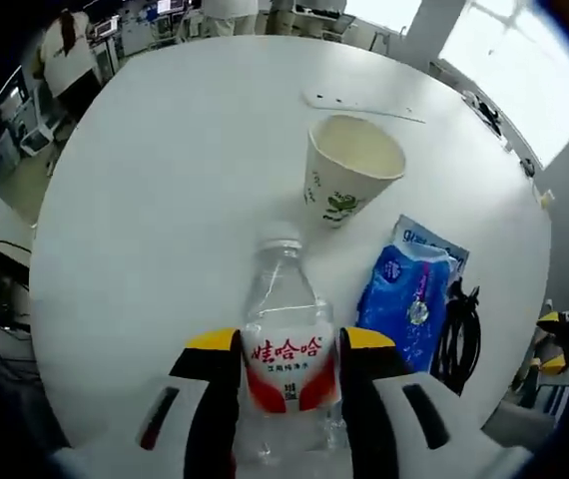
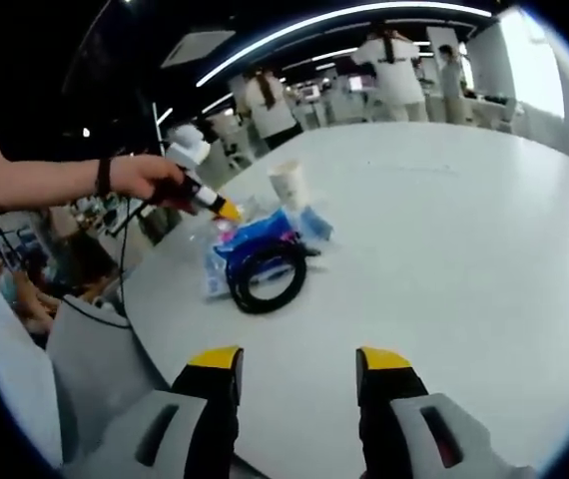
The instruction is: Arrange the tabletop items into an orderly group along one side of the table until the central work area is clear of visible clutter.
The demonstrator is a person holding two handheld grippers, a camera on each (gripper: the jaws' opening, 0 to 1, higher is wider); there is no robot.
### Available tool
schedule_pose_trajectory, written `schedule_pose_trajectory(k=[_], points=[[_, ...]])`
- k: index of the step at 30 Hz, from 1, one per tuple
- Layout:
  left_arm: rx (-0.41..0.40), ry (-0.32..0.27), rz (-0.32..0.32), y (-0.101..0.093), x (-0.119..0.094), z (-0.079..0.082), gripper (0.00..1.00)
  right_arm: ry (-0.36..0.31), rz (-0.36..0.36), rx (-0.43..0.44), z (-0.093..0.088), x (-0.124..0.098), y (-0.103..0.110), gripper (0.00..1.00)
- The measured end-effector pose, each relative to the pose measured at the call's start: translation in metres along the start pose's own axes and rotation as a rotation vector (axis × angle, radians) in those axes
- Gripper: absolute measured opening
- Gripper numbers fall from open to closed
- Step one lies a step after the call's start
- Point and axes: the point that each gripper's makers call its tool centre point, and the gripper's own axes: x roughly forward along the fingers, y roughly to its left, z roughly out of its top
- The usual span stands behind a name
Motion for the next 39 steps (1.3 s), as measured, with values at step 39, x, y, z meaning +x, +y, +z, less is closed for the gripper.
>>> schedule_pose_trajectory(k=[39], points=[[-0.021,0.058,-0.015,0.011,-0.021,-0.06,0.38,-0.019,0.044,-0.048,0.012,0.006,0.03,0.55]])
